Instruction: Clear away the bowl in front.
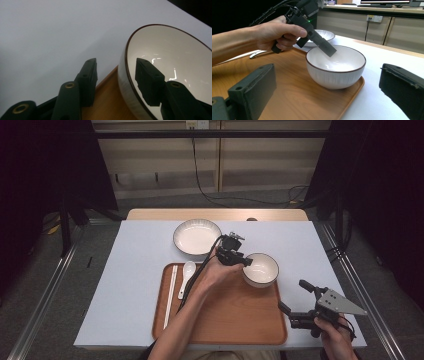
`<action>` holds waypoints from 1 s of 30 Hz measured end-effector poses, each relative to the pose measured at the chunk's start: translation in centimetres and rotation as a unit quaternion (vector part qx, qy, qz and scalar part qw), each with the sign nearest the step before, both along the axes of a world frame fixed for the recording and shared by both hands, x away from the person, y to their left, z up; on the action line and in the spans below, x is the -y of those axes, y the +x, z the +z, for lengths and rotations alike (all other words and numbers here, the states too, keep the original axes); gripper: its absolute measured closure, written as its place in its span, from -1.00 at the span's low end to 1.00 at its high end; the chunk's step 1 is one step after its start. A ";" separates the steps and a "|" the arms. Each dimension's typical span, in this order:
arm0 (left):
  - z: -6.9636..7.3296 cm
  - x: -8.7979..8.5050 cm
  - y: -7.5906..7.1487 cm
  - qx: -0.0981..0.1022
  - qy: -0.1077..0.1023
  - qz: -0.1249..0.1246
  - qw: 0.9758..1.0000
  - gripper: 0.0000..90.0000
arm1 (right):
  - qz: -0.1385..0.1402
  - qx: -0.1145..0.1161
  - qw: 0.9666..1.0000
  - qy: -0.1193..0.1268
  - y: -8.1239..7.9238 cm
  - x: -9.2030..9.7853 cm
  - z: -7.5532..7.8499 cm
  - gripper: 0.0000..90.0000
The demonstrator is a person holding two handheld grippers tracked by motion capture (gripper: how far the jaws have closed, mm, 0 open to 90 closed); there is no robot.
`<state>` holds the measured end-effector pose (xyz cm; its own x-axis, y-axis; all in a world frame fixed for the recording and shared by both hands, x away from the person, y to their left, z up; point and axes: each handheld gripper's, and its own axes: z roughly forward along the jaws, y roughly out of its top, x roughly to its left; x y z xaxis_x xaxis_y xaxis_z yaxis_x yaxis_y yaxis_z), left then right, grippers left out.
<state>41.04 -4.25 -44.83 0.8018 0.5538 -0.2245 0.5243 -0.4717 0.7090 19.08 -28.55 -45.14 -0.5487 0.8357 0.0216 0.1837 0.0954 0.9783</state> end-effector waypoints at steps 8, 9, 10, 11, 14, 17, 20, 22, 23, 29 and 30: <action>1.4 -1.1 -0.5 0.045 -0.010 0.029 0.999 -0.64 | 0.001 0.001 1.000 0.003 0.2 0.0 0.0 -0.98; 1.6 -1.3 -0.4 0.047 -0.017 0.030 0.998 -0.66 | 0.001 0.001 1.000 0.003 0.2 0.0 0.0 -0.98; 1.8 -1.6 -0.3 0.049 -0.022 0.036 0.998 -0.69 | 0.001 0.001 1.000 0.004 0.2 0.0 0.0 -0.98; 1.9 -1.8 -0.3 0.047 -0.020 0.038 0.998 -0.77 | 0.001 0.001 1.000 0.004 0.2 0.0 0.0 -0.98; 2.1 -2.6 -0.4 0.047 -0.037 0.042 0.997 -0.88 | 0.001 0.001 1.000 0.002 0.2 0.1 0.0 -0.98; 2.2 -3.4 -0.6 0.061 -0.042 0.037 0.997 -0.93 | -0.003 -0.001 1.000 0.004 0.2 0.1 0.0 -0.98; 2.4 -4.6 -0.6 0.065 -0.051 0.041 0.996 -0.92 | 0.001 0.000 1.000 0.003 0.2 0.1 0.0 -0.98; 2.5 -5.3 -0.5 0.058 -0.045 0.049 0.996 -0.92 | 0.001 0.002 1.000 0.002 0.2 0.1 0.0 -0.98; 2.5 -5.6 -0.4 0.058 -0.044 0.051 0.996 -0.92 | 0.001 0.002 1.000 0.004 0.2 0.1 0.0 -0.98; 2.5 -7.4 -0.2 0.077 -0.027 0.074 0.994 -0.91 | -0.003 0.000 1.000 0.003 0.1 0.1 0.0 -0.97; 2.5 -7.7 -0.1 0.075 -0.023 0.076 0.994 -0.91 | -0.002 0.001 1.000 0.003 0.1 0.1 0.1 -0.97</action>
